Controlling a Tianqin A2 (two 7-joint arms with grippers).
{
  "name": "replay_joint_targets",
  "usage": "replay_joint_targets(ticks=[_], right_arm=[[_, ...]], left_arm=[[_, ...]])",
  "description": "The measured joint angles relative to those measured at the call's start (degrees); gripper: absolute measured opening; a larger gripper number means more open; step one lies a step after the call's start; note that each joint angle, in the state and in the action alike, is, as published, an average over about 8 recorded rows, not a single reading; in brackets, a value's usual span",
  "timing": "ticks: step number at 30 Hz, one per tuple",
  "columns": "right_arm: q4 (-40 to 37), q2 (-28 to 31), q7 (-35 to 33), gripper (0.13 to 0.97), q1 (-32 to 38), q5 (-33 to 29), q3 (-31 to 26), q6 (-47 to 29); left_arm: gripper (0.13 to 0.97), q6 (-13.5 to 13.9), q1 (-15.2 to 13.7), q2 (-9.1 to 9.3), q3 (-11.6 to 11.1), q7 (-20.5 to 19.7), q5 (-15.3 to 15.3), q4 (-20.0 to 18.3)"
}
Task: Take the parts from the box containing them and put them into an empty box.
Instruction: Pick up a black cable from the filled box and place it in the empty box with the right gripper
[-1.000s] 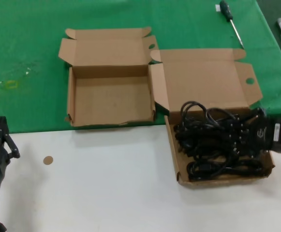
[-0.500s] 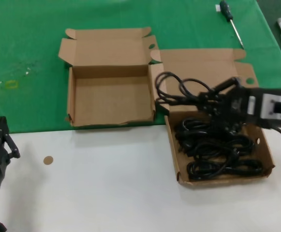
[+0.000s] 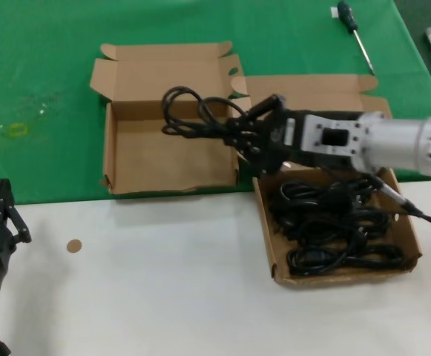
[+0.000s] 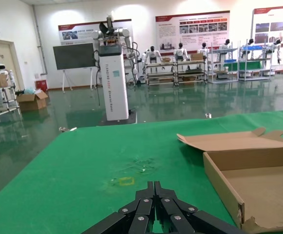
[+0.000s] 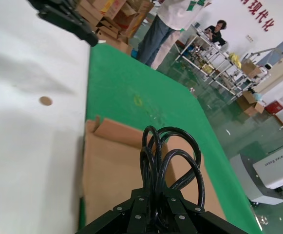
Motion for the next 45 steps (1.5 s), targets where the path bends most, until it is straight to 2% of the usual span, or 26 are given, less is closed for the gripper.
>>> replay_joint_targets(ticks=[11,24,34,45], right_arm=[[-7.03,-8.59,0.19,0.176,4.87,-4.09,-3.86,2.5],[-18.73,-16.11,-2.51,0.176,9.35,-6.11,-6.2,4.76],[-27.16,-20.27,-6.53,0.176,12.41,-5.79,-6.35,6.52],[-32.92,-22.14,-10.41,0.184,14.18,-5.22,-5.75,8.28]], left_arm=[[0.152,0.0,0.0,0.0,0.0,0.0,0.0,0.0],[0.152,0.0,0.0,0.0,0.0,0.0,0.0,0.0],[0.152,0.0,0.0,0.0,0.0,0.0,0.0,0.0],[0.152,0.0,0.0,0.0,0.0,0.0,0.01,0.0]])
